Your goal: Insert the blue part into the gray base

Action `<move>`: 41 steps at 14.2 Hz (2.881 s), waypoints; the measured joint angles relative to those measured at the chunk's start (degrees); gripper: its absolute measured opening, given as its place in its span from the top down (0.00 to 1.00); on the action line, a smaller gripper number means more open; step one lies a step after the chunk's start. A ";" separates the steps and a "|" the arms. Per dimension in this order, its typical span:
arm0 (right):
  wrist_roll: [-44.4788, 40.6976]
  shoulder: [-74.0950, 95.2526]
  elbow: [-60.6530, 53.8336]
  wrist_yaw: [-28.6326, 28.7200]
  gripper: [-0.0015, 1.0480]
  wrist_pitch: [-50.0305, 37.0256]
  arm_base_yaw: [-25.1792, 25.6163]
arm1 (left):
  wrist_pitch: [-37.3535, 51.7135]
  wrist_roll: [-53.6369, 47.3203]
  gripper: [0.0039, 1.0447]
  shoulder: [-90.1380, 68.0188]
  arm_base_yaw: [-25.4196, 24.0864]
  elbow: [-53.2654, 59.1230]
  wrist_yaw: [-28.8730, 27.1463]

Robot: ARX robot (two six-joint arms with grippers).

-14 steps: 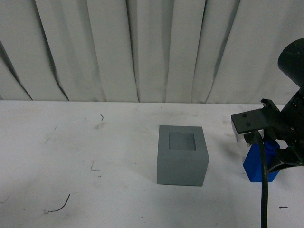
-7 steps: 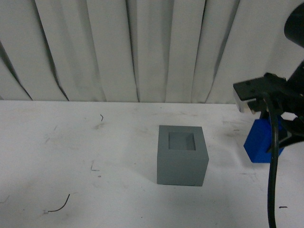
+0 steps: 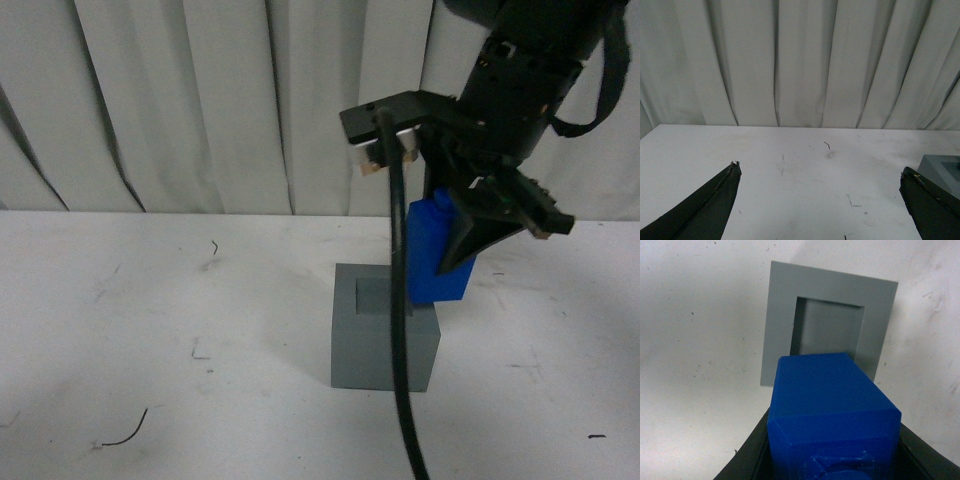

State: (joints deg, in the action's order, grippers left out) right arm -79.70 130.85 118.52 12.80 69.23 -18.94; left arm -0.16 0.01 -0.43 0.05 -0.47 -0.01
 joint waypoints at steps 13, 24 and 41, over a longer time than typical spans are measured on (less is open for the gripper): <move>6.05 5.95 6.32 -2.75 0.55 -0.61 -4.63 | 0.00 0.00 0.06 0.00 0.00 0.00 0.00; 11.28 4.00 1.90 -2.62 0.55 -3.34 -4.70 | 0.00 -0.02 0.06 0.00 0.00 0.00 0.00; 18.64 2.80 -4.63 0.22 0.16 -6.88 -5.01 | 0.00 -0.02 0.06 0.00 0.00 0.00 0.00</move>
State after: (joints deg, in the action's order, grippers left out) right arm -61.06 133.64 113.89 13.02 62.35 -23.94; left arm -0.16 -0.01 -0.43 0.05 -0.47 -0.01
